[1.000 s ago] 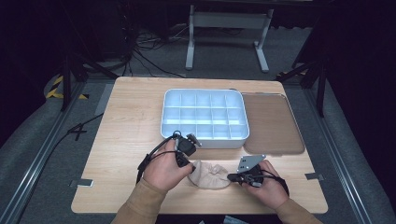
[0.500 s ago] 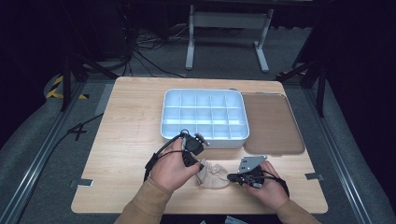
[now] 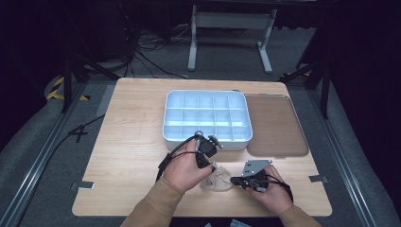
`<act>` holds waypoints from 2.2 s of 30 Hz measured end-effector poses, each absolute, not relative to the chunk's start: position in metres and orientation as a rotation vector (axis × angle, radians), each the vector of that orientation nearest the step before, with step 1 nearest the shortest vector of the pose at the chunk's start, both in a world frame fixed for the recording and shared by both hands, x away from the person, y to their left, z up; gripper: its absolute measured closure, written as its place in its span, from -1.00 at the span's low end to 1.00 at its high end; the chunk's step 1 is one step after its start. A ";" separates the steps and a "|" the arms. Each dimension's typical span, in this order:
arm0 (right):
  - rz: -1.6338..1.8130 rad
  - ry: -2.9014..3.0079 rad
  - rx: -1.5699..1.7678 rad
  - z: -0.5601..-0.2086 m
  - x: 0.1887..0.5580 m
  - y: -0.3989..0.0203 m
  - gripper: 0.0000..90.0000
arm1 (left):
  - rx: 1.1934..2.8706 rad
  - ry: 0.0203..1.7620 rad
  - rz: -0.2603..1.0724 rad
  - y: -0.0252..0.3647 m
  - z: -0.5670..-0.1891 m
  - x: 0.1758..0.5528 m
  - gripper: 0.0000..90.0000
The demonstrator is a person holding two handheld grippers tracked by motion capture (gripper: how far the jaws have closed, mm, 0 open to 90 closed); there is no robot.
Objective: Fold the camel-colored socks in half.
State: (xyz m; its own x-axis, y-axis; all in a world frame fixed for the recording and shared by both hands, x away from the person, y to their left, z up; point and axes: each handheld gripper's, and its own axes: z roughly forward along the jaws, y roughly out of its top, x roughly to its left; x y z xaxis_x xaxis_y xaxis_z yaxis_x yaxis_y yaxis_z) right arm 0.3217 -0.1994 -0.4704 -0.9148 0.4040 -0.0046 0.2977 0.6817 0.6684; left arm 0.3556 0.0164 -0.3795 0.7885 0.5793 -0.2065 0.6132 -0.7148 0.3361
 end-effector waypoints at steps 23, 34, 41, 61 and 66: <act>1.062 2.743 0.580 -0.471 0.319 -0.200 0.99 | 2.628 0.829 -0.168 -0.016 -0.404 0.357 0.88; 1.067 2.743 0.582 -0.471 0.320 -0.201 0.99 | 2.624 0.829 -0.222 -0.027 -0.421 0.361 0.87; 1.066 2.740 0.583 -0.471 0.320 -0.201 0.99 | 2.581 0.826 -0.201 -0.027 -0.420 0.361 0.87; 1.119 2.714 0.611 -0.459 0.318 -0.210 0.83 | 2.471 0.817 -0.129 -0.006 -0.400 0.356 0.27; 1.167 2.659 0.600 -0.438 0.318 -0.214 0.84 | 2.449 0.841 -0.082 0.011 -0.390 0.356 0.28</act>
